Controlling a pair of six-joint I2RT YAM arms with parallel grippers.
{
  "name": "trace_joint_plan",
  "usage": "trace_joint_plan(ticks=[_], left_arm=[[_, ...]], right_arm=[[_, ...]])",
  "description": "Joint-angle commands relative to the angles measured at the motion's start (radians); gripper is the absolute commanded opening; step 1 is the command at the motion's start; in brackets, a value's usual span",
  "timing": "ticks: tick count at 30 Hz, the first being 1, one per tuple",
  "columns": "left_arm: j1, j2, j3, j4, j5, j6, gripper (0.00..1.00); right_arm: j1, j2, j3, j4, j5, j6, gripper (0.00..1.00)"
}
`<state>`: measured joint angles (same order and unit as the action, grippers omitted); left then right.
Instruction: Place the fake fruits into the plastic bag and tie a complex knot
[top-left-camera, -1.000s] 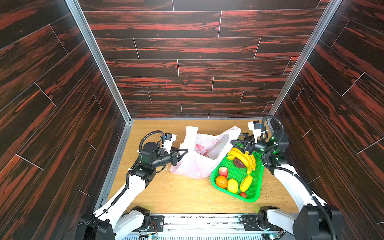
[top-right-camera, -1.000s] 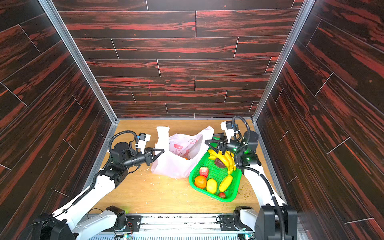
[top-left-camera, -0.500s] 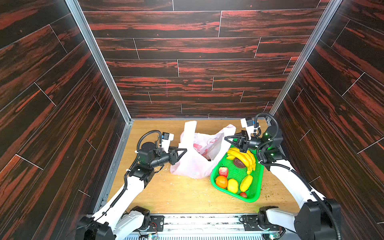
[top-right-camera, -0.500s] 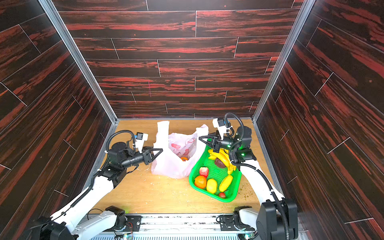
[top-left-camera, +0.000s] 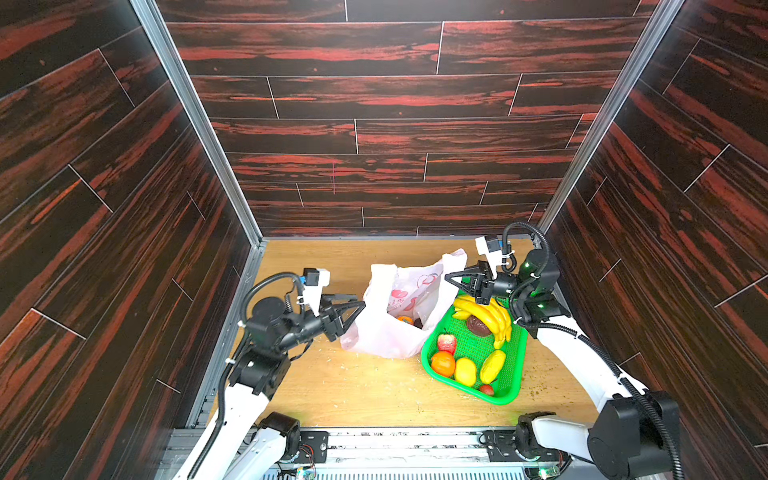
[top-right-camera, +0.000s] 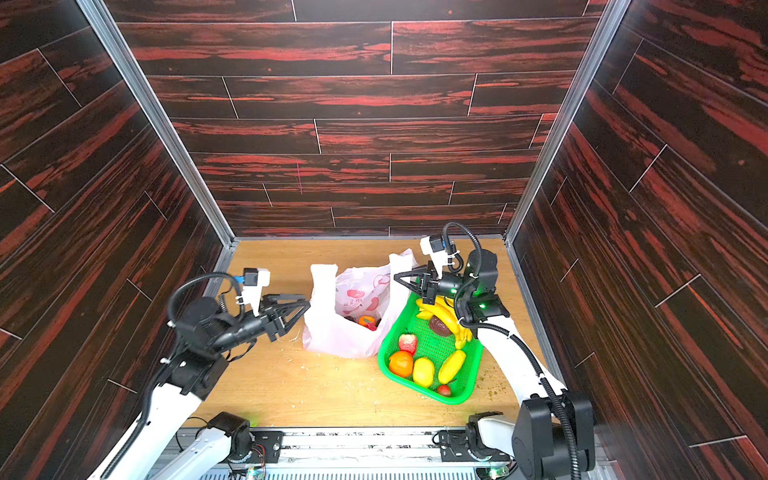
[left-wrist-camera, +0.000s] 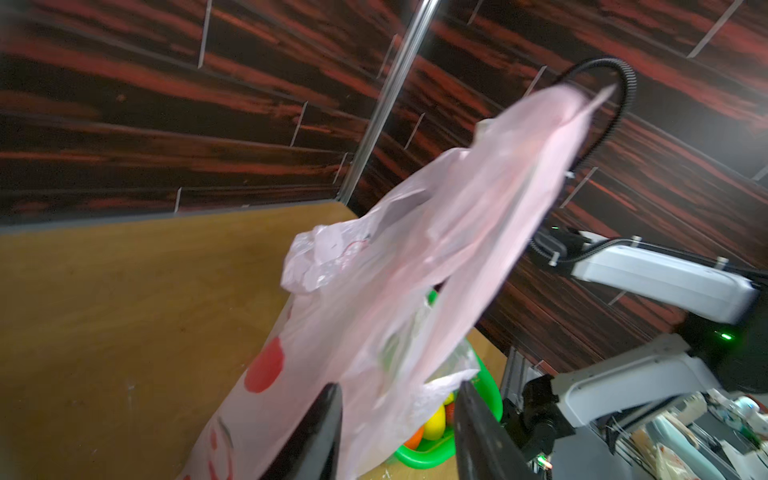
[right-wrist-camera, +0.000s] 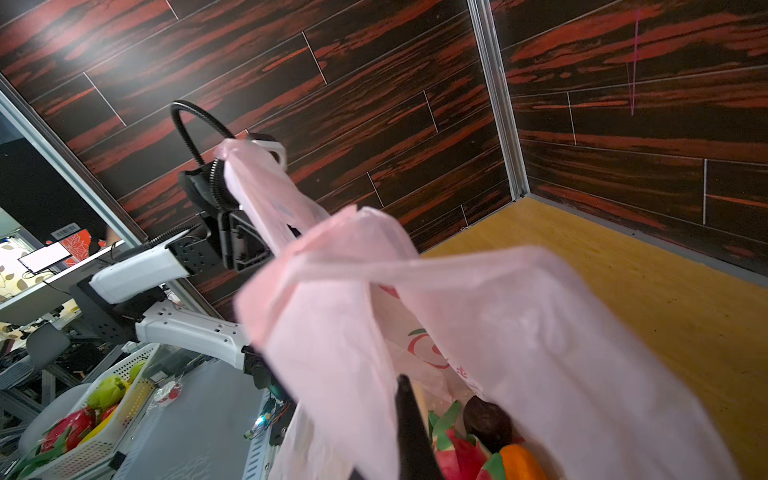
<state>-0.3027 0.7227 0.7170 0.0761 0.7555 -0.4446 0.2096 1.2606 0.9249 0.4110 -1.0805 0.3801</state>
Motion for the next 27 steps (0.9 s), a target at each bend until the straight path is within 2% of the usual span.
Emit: trace_joint_plan(ticks=[1, 6, 10, 13, 16, 22, 27], left_arm=[[-0.090, -0.036, 0.027, 0.008, 0.028, 0.020, 0.47], [-0.306, -0.004, 0.061, 0.030, -0.036, 0.071, 0.49], [-0.420, 0.134, 0.119, 0.100, -0.078, 0.107, 0.54], [-0.431, 0.260, 0.192, 0.112, -0.094, 0.138, 0.56], [-0.431, 0.344, 0.243, 0.152, -0.165, 0.159, 0.59], [-0.431, 0.452, 0.350, 0.152, -0.187, 0.207, 0.63], [-0.427, 0.502, 0.388, 0.170, -0.205, 0.197, 0.65]], right_arm=[[0.008, 0.013, 0.025, -0.006, -0.002, -0.023, 0.00], [0.014, 0.013, 0.030, -0.011, -0.004, -0.023, 0.00], [0.029, 0.011, 0.031, -0.013, -0.016, -0.027, 0.00], [0.039, 0.003, 0.026, -0.017, -0.034, -0.033, 0.00], [0.051, -0.010, 0.015, -0.019, -0.059, -0.046, 0.00], [0.072, -0.048, -0.002, -0.092, -0.105, -0.119, 0.00], [0.090, -0.049, -0.012, -0.121, -0.131, -0.149, 0.00]])
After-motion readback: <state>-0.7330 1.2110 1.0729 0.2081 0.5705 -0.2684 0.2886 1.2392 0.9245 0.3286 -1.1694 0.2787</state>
